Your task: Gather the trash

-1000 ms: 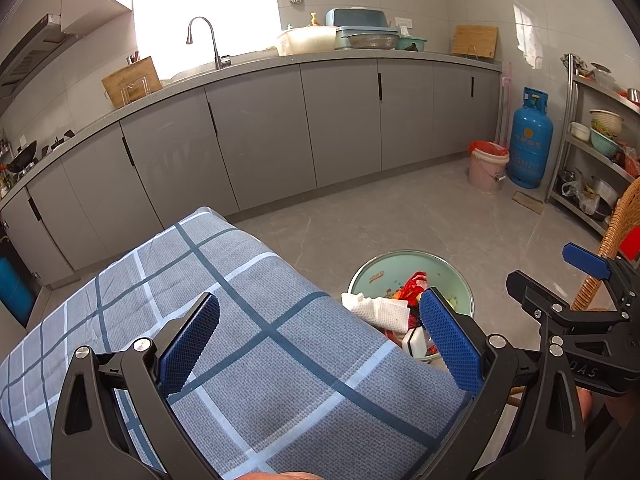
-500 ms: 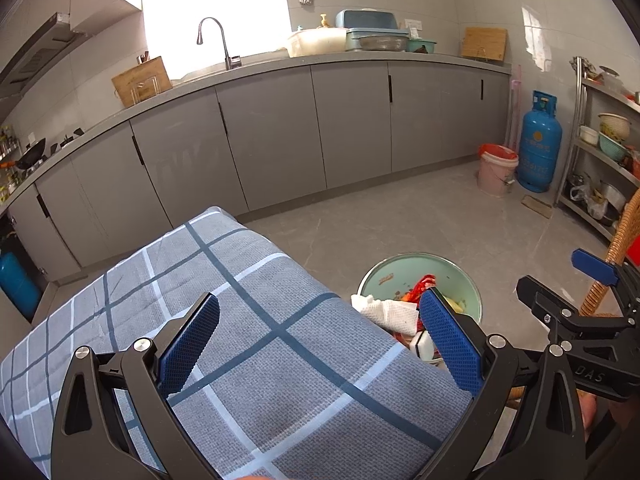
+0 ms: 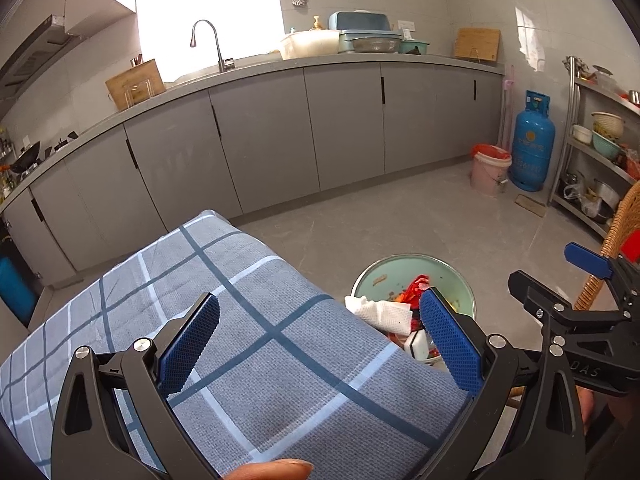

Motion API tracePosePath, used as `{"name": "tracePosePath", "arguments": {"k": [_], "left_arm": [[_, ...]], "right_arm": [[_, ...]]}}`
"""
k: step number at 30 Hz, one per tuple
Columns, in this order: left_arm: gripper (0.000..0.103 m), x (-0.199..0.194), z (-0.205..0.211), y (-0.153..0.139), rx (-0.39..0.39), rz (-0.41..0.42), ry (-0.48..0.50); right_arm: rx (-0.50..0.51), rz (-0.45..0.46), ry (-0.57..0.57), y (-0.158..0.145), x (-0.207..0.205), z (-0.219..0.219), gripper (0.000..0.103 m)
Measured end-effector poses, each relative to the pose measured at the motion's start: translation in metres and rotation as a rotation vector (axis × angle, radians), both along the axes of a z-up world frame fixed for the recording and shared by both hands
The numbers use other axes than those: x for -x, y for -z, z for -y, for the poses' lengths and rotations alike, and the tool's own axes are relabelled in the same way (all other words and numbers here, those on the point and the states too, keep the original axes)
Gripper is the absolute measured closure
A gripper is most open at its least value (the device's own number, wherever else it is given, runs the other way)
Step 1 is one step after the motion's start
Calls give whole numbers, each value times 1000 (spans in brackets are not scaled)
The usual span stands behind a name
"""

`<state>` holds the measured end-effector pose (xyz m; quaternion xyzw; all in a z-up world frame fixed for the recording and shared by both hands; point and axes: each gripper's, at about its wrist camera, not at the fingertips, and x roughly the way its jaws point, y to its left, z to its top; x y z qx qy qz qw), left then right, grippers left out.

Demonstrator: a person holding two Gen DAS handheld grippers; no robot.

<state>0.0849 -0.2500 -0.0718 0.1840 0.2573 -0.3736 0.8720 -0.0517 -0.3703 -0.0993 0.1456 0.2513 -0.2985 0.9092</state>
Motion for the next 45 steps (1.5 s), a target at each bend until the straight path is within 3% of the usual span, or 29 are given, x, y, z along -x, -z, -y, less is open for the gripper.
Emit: {"name": "tracePosePath", "arguments": {"k": [45], "left_arm": [[4,3,0,-3,7,7,10]], "right_arm": [[-4,2,0,-1,0,1,5]]}}
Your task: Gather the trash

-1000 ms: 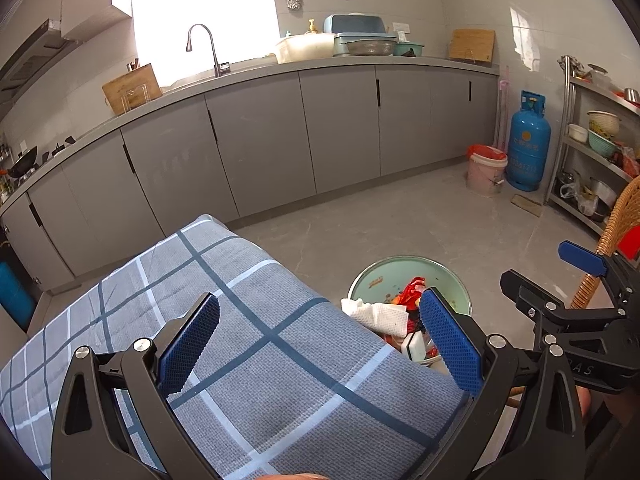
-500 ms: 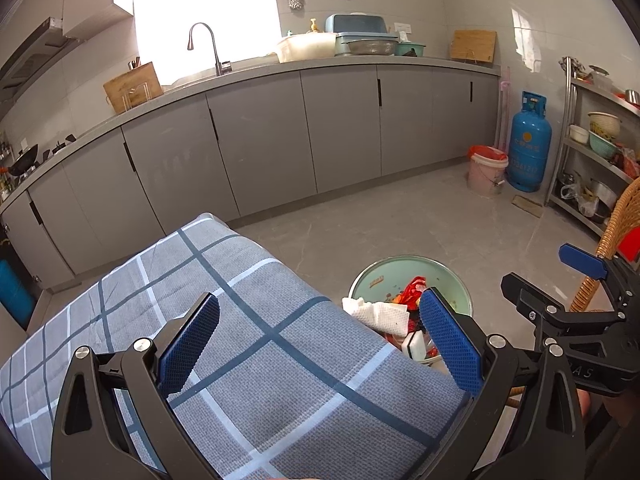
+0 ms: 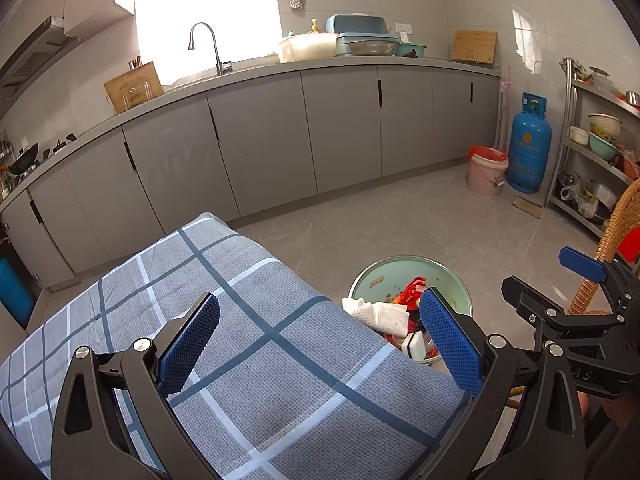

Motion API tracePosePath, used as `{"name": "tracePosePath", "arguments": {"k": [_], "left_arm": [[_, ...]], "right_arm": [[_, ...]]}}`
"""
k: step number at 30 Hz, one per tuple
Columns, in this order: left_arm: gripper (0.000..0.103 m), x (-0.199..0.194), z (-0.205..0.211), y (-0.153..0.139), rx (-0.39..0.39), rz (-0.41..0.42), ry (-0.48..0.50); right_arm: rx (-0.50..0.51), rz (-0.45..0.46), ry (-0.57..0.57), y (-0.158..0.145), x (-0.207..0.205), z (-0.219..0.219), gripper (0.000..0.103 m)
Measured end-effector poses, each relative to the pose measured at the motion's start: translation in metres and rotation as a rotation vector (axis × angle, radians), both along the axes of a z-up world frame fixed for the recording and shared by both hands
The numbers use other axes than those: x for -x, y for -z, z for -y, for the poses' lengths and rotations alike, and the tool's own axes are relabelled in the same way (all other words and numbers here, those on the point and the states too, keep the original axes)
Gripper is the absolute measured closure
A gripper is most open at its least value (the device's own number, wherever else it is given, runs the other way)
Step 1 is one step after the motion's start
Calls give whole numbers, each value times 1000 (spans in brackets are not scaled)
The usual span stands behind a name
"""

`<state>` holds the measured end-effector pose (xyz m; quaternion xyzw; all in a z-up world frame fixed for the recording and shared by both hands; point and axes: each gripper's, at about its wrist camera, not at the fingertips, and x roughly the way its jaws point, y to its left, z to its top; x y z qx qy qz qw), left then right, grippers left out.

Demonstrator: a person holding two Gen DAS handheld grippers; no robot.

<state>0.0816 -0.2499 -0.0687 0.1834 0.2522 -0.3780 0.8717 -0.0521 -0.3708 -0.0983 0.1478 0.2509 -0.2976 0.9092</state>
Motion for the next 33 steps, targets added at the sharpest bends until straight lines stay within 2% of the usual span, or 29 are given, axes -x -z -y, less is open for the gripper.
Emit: {"name": "tracePosePath", "arguments": {"k": [29,33], "left_arm": [[4,-6,-3,3,-1,-16,-39],[5,0,-5,1,13,12,-20]], "right_arm": [[-4,-1,0,3,0,-1,5],[-4,-5,-5,5,-1,-3,5]]}}
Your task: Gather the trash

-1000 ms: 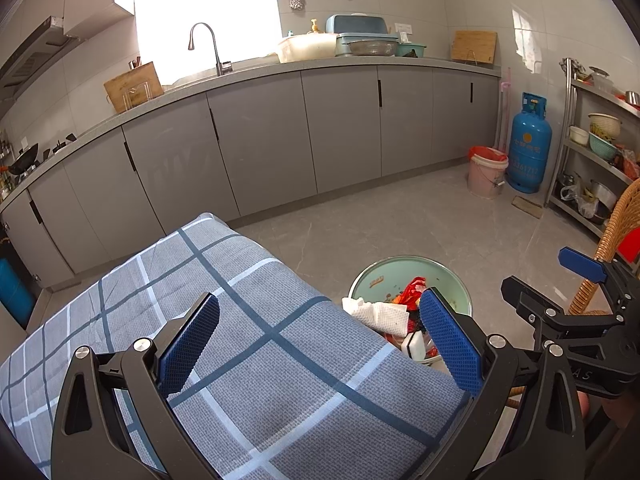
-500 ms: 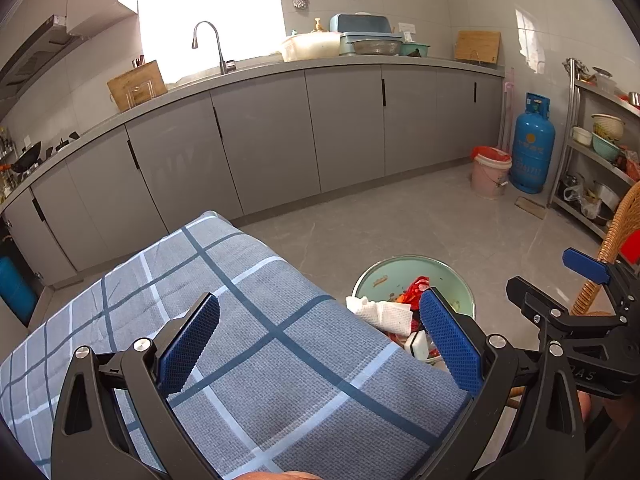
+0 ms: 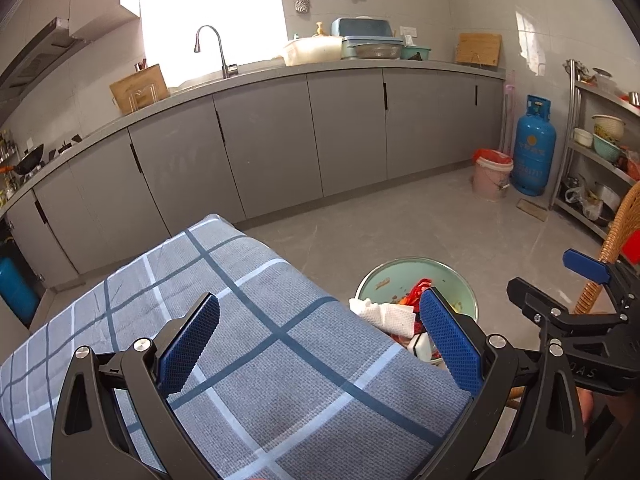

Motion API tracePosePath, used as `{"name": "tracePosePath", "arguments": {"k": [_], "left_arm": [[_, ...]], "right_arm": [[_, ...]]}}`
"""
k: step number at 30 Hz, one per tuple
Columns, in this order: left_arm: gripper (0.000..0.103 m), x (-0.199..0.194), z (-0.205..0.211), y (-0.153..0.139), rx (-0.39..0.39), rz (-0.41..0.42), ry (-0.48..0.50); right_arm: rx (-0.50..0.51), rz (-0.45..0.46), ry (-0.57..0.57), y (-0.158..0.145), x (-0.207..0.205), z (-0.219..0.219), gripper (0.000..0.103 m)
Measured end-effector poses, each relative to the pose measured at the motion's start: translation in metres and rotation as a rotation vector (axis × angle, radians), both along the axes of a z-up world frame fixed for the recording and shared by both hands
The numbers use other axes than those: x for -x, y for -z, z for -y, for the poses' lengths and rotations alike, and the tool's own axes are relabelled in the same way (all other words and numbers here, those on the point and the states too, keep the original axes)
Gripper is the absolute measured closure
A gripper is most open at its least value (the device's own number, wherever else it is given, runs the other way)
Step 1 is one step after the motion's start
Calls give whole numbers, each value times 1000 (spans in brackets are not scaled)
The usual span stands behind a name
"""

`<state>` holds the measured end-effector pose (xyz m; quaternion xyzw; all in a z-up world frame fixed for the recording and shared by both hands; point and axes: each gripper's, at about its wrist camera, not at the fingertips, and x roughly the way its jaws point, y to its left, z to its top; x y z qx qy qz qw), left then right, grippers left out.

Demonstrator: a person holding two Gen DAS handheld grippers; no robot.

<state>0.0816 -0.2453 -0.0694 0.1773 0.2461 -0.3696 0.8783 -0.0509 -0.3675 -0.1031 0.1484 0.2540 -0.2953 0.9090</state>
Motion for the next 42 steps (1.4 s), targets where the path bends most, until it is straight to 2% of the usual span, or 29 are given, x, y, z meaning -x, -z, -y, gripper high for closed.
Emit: {"name": "tracePosePath", "arguments": {"k": [3,5,42], "left_arm": [[5,-2,1,-1,-7,-6,-17],[4,-8,1,0,-11,-38,-20],[4,-7,0,-2,-9,-30,-25]], "right_arm": [[7,3,-4,-2,0,-1,5],[9,4,-2,-3,1,0,5],[15,1,-13,-9,-3,0,5]]}}
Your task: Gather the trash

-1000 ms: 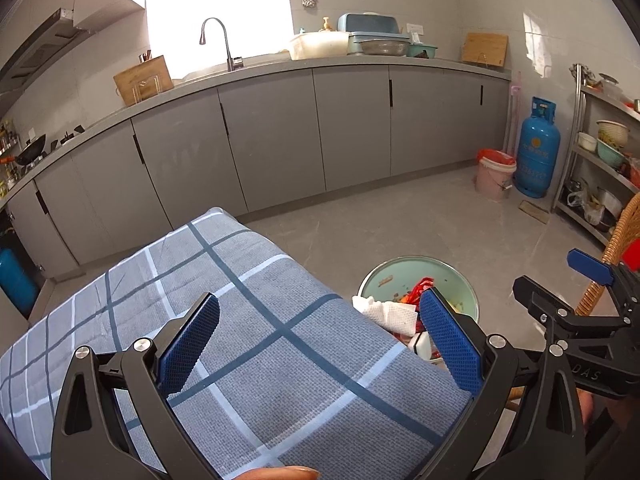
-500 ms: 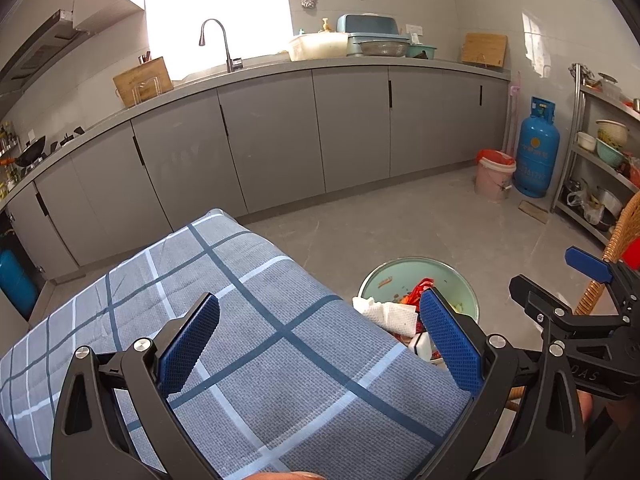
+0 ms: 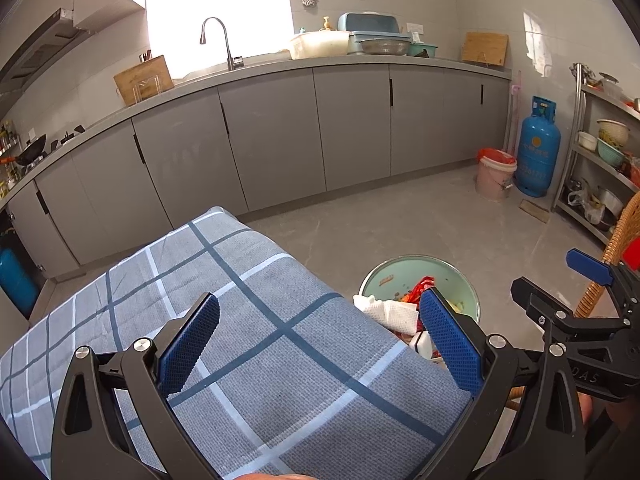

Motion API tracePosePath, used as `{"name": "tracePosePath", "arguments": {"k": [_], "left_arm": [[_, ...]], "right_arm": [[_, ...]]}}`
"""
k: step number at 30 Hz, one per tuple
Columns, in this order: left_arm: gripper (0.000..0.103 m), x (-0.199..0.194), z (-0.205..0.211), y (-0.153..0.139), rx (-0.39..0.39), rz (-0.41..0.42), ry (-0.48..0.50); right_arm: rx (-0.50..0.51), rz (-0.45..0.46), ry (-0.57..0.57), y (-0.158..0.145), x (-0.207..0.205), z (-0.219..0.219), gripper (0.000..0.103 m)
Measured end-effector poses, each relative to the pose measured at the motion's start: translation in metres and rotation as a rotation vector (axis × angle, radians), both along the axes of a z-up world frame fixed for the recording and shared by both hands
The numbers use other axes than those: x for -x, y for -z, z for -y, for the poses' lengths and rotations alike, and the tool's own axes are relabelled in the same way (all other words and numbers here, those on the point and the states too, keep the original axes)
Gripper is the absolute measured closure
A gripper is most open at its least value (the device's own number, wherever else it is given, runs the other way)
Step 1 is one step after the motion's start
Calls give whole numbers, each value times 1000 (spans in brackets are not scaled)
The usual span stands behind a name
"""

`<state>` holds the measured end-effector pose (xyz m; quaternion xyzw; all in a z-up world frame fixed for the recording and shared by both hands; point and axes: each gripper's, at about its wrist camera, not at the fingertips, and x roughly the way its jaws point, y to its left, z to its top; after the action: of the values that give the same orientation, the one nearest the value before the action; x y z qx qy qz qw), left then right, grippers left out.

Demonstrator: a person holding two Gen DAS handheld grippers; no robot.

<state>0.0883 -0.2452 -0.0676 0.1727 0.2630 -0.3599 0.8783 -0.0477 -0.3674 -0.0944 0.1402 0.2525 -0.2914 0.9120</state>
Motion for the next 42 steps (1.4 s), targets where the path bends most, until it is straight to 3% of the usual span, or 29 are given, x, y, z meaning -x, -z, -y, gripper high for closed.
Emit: {"name": "tracePosePath", "arguments": {"k": [27,32,42], "left_arm": [[4,-5,-3,1,-1,-9,-23],[4,1,-6,0,15,38,-25],[4,-7,-8,-2,15,-2,-39]], "right_arm": [[-7,-3,-3,8,-1,-3,5],[-8,-5,-5,9,0,-4,5],[-7,1,-1,9,3,-4,5]]}}
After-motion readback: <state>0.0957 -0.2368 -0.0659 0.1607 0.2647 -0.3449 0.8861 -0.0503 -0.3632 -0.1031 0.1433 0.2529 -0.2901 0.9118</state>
